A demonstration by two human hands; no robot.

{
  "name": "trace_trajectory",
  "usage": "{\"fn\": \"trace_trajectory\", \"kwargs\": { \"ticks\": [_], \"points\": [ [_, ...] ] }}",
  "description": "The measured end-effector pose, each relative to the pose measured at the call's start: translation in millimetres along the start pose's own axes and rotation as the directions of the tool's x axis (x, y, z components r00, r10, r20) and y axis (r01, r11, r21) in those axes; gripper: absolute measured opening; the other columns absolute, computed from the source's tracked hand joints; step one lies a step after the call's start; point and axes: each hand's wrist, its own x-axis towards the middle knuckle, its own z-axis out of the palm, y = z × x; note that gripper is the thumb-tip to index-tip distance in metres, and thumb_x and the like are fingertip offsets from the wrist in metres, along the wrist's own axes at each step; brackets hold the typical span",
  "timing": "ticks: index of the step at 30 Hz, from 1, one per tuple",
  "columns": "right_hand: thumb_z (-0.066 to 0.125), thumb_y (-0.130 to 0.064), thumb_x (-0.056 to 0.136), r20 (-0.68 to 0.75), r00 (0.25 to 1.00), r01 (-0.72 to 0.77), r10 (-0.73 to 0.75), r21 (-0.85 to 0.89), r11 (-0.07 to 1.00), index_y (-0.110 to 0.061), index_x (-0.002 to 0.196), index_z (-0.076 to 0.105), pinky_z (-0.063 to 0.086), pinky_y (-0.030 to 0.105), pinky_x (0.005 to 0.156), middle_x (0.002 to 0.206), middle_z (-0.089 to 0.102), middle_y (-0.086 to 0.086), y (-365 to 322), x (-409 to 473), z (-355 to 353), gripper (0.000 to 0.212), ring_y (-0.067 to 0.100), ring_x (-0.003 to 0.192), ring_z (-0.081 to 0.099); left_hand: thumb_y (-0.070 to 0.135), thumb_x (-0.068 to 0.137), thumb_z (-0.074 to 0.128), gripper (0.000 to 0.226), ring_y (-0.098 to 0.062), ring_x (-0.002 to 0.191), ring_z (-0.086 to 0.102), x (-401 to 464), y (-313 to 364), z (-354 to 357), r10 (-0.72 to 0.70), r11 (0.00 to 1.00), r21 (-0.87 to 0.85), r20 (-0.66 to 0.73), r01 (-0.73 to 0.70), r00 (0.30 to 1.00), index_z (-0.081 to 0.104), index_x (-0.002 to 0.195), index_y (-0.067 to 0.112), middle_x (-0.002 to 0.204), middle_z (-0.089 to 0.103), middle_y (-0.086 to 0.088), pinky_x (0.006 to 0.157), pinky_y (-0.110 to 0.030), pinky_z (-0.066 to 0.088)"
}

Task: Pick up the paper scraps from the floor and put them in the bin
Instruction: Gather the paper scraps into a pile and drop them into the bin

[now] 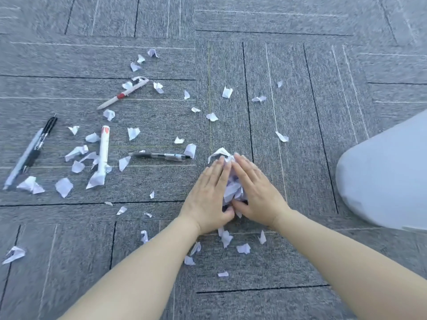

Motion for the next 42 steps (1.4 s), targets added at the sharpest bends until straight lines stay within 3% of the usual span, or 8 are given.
{"fn": "trace_trajectory", "kwargs": {
  "ticks": [5,10,14,19,24,26,36,42],
  "points": [
    [0.049,-0.049,0.085,0.005,1.0,-0.021,0.022,-0.155,0.988,-0.01,0.149,0.027,0.017,0.043,0.119,0.154,0.032,0.008,12.1,22.6,-8.0,0.078,0.026,0.144,0.022,0.053,0.08,0.042,0.096,-0.021,0.146,-0.008,20.1,-10.6,-11.6,0.003,0.995,0.099,-0.018,-0.002,1.0,-0.009,0.149,0.011,0.159,-0.005,-0.009,0.119,-0.036,-0.002],
    [0.045,-0.031,0.084,-0.144,0.986,0.041,-0.083,-0.275,0.961,-0.008,0.115,0.057,0.048,0.041,0.082,0.111,0.061,0.009,2.5,12.4,-0.7,0.041,0.029,0.096,0.057,0.034,0.084,0.046,0.047,-0.026,0.106,0.052,14.6,-5.3,-12.9,0.07,0.988,0.144,-0.165,-0.046,0.984,0.046,0.124,0.01,0.116,0.054,-0.007,0.091,-0.037,0.043],
    [0.04,-0.022,0.086,-0.119,0.983,0.109,-0.141,-0.245,0.963,-0.007,0.108,0.052,0.05,0.035,0.054,0.088,0.06,0.008,-6.7,-2.4,4.8,0.029,0.025,0.071,0.057,0.015,0.087,0.048,0.01,-0.023,0.076,0.05,6.7,-5.5,1.7,0.142,0.986,0.115,-0.228,-0.118,0.963,0.054,0.093,0.012,0.086,0.055,-0.004,0.065,-0.033,0.044],
    [0.074,-0.015,0.072,-0.009,0.989,0.138,-0.146,-0.264,0.954,-0.01,0.094,0.054,0.029,0.024,0.031,0.077,0.056,0.002,-14.8,-29.2,8.4,0.03,0.016,0.047,0.051,0.007,0.079,0.035,0.017,-0.021,0.047,0.048,-6.3,2.0,-0.3,0.253,0.962,0.144,-0.15,-0.232,0.956,0.05,0.075,0.013,0.056,0.05,-0.002,0.04,-0.027,0.04],
    [0.063,-0.007,0.08,-0.023,0.991,-0.129,0.129,-0.015,0.992,-0.01,0.1,0.055,0.045,0.036,0.041,0.092,0.06,0.004,-32.3,-29.9,-9.6,0.022,0.027,0.05,0.056,0.041,0.099,0.01,0.055,-0.026,0.055,0.055,-13.0,8.1,-14.0,0.162,0.986,0.055,-0.093,-0.157,0.982,0.054,0.087,0.01,0.068,0.056,-0.005,0.041,-0.023,0.031],
    [0.053,-0.009,0.089,-0.09,0.965,-0.231,0.248,0.166,0.959,-0.012,0.105,0.057,0.051,0.04,0.059,0.103,0.062,0.001,-39.3,-23.4,-33.3,0.016,0.028,0.069,0.062,0.033,0.097,0.033,0.03,-0.022,0.057,0.052,-0.4,21.3,-40.2,0.07,0.987,-0.133,-0.149,-0.09,0.986,0.051,0.085,0.013,0.067,0.053,-0.001,0.047,-0.024,0.034],
    [0.055,-0.011,0.089,-0.706,0.587,-0.202,0.396,0.346,0.916,-0.013,0.082,0.061,0.034,0.013,0.057,0.066,0.052,-0.012,-37.3,-39.7,-245.0,0.009,0.003,0.062,0.047,0.025,0.085,0.041,0.02,-0.011,0.041,0.037,103.2,174.0,-213.5,0.328,0.833,-0.232,-0.524,-0.502,0.786,0.034,0.066,0.024,0.048,0.038,0.006,0.045,-0.025,0.028],
    [0.05,-0.02,0.095,-0.769,0.315,-0.466,0.556,0.385,0.797,-0.009,0.076,0.054,0.034,0.034,0.055,0.06,0.055,-0.001,5.6,-108.6,-318.2,0.023,0.017,0.056,0.047,0.015,0.088,0.053,0.037,-0.009,0.04,0.027,160.3,299.9,-218.8,0.343,0.685,-0.489,-0.438,-0.54,0.831,0.033,0.057,0.019,0.044,0.031,0.006,0.043,-0.024,0.021]
  ]
}}
